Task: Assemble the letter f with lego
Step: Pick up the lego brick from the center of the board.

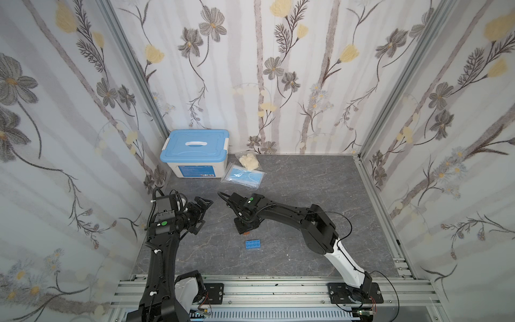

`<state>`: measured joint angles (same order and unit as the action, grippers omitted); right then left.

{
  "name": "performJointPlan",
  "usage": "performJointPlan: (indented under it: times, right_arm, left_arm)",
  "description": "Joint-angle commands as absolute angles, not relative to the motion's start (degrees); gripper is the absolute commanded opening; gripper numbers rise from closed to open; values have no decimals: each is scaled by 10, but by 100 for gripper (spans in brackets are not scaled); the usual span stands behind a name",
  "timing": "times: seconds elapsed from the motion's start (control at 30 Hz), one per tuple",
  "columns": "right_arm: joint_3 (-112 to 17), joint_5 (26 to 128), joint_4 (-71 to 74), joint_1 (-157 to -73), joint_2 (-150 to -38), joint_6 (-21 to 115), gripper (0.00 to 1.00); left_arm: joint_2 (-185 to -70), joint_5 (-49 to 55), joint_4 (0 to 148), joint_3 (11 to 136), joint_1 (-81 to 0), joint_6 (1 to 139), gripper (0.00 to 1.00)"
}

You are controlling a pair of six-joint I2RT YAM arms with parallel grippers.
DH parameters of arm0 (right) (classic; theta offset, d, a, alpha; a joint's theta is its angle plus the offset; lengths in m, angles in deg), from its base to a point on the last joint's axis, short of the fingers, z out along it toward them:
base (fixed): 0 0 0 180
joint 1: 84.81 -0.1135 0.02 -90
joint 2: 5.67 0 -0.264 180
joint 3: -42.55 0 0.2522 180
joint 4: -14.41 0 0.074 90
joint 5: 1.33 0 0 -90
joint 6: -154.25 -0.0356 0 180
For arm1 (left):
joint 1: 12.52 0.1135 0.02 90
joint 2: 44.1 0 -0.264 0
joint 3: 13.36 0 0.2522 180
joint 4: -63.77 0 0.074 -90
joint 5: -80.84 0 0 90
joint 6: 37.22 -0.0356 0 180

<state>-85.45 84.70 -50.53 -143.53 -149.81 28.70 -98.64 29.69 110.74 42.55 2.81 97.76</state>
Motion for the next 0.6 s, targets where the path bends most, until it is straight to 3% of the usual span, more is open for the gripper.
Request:
performJointPlan:
  times: [0.0,0.57]
  right_arm:
    - [-862,864,-502,-1435,-1503,277,47]
    - [-880,872,-518,-1430,-1480,281,34]
  left_arm:
    - [-983,305,1102,425,29,969,99]
    - [-1017,324,1082,404,29,936,99]
